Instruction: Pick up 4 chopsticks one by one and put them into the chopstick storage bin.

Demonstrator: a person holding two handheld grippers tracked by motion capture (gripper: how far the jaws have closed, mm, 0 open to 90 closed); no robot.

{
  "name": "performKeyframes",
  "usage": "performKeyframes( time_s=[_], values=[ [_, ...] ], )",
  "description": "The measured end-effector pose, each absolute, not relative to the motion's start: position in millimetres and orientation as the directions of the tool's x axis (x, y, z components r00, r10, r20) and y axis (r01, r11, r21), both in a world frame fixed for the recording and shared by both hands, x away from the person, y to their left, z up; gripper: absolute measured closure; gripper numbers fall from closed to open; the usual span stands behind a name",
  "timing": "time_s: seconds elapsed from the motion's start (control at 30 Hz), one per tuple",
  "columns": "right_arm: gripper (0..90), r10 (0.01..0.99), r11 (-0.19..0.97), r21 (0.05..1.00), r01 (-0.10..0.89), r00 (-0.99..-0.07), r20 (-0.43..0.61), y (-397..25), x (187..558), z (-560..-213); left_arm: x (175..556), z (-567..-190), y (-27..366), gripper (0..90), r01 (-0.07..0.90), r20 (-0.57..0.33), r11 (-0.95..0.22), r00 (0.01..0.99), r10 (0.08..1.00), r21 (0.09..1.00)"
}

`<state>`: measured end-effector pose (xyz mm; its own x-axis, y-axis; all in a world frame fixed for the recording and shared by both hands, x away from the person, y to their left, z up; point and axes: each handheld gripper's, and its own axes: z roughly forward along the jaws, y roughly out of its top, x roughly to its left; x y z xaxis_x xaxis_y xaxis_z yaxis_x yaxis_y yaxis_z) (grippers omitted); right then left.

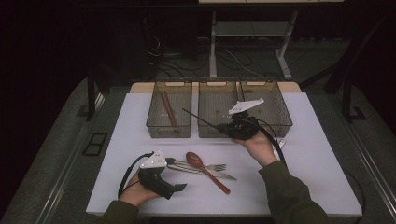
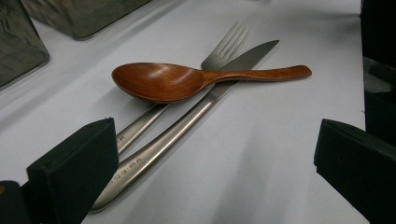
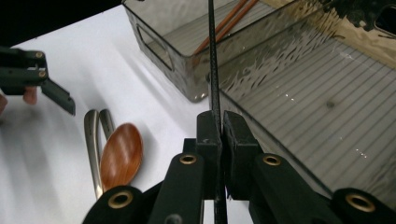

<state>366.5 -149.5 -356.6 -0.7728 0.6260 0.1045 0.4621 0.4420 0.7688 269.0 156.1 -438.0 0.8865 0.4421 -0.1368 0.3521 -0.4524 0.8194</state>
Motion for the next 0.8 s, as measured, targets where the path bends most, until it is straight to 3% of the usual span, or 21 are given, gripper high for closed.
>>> performKeyframes(
  time_s=[0.8],
  values=[
    [85.8,0.676,0.437,0.751,0.495,-0.732,0.088,-94.6,417.3,-348.9,269.3,-437.5,155.9,0.0,0.352,-0.142,-0.445,0.887,0.439,0.823]
  ],
)
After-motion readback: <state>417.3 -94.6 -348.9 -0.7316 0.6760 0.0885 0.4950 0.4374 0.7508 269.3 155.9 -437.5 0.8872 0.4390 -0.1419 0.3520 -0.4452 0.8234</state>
